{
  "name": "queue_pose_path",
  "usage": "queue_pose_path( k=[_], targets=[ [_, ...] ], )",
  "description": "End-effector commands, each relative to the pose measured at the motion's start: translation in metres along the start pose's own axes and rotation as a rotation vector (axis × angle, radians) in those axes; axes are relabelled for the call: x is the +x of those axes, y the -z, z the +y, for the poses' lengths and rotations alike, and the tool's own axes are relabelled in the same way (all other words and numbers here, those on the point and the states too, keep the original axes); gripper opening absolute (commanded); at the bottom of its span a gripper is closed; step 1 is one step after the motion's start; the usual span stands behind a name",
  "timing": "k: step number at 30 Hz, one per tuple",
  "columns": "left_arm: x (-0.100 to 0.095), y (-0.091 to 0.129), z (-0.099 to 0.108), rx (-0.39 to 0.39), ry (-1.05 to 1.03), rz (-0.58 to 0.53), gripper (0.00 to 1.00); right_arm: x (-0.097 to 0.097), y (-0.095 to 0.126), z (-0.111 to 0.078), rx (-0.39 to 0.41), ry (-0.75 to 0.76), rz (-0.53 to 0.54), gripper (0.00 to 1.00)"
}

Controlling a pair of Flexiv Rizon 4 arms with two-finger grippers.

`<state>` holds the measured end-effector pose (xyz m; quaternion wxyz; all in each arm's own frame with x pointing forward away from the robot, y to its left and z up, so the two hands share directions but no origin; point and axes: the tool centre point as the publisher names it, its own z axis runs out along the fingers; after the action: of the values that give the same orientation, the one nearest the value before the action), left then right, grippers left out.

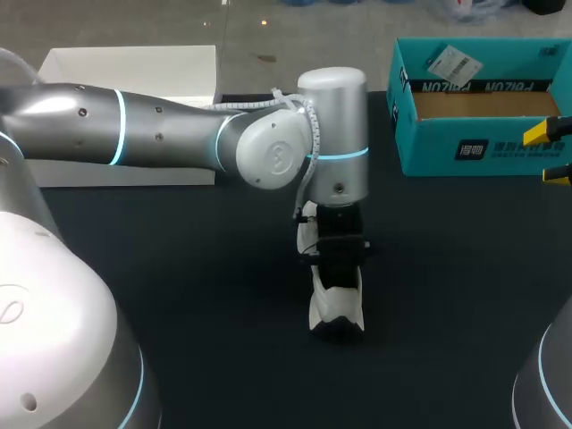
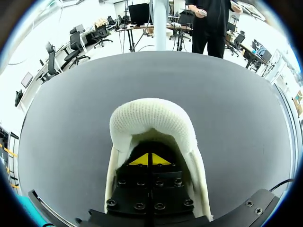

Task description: Take the shoe out of the shoebox, open the shoe tongue, remove and reinsert the insole, then place the shoe into the shoebox

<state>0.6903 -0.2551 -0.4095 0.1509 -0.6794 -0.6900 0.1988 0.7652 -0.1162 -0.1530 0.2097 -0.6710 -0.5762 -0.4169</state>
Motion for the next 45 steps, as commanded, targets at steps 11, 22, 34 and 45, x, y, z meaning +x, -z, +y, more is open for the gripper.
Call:
queue_pose_path(
  k=[11,22,34,45],
  targets=[
    [0.004,0.036,-0.018,-0.235,-0.034,0.025,0.00,0.000,-0.001,-0.001,-0.001,-0.001,-0.003,1.00],
    [0.005,0.015,0.003,-0.282,-0.041,0.023,0.00,0.000,-0.001,-0.001,-0.001,-0.001,-0.003,1.00],
    [0.010,0.031,-0.008,-0.315,-0.033,0.046,0.00,0.000,-0.001,-0.001,-0.001,-0.001,-0.003,1.00],
    [0.007,0.070,-0.016,-0.488,-0.048,-0.016,0.00,0.000,-0.001,-0.001,-0.001,-0.001,-0.003,1.00]
  ],
)
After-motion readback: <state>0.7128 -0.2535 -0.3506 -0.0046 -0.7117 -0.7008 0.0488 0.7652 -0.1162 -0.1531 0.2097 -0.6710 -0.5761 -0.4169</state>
